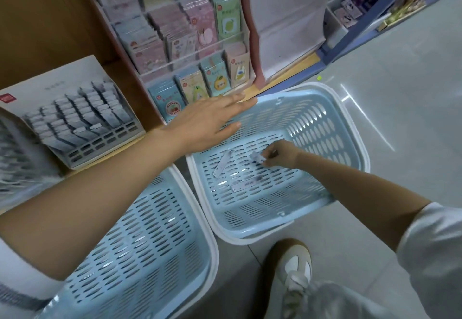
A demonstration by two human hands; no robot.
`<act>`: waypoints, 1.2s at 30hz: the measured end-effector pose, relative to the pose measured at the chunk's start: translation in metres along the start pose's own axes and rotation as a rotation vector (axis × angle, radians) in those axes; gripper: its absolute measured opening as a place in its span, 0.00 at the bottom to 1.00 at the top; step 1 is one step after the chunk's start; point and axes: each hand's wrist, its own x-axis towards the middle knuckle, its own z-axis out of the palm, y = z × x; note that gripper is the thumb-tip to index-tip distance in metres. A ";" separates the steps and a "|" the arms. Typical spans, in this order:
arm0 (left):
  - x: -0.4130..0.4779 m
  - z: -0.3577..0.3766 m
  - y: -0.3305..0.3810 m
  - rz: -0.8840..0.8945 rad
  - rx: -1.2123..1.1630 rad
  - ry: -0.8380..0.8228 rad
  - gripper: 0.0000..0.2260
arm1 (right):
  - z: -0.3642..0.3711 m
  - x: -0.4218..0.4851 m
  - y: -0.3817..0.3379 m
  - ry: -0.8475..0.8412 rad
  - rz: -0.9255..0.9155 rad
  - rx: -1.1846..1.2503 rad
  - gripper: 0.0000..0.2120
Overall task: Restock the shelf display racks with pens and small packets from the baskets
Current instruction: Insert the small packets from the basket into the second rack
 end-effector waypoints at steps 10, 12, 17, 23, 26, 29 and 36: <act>-0.005 -0.001 0.002 -0.028 -0.018 0.040 0.24 | 0.028 0.017 -0.064 0.049 -0.604 -0.217 0.07; -0.005 -0.001 0.003 -0.029 -0.022 0.048 0.23 | 0.037 0.022 -0.064 0.044 -0.640 -0.210 0.08; -0.006 -0.001 0.004 -0.035 -0.029 0.052 0.23 | 0.048 0.026 -0.056 0.003 -0.560 -0.204 0.17; -0.006 -0.002 0.004 -0.040 -0.031 0.049 0.23 | 0.041 0.032 -0.052 -0.024 -0.491 -0.350 0.21; -0.006 -0.001 0.002 -0.033 -0.034 0.049 0.23 | 0.041 0.031 -0.048 -0.074 -0.450 -0.321 0.17; -0.005 0.000 0.001 -0.026 -0.039 0.043 0.23 | 0.034 0.028 -0.049 -0.154 -0.403 -0.266 0.14; -0.005 0.000 0.000 -0.025 -0.048 0.045 0.23 | 0.032 0.014 -0.044 -0.364 -0.297 -0.299 0.19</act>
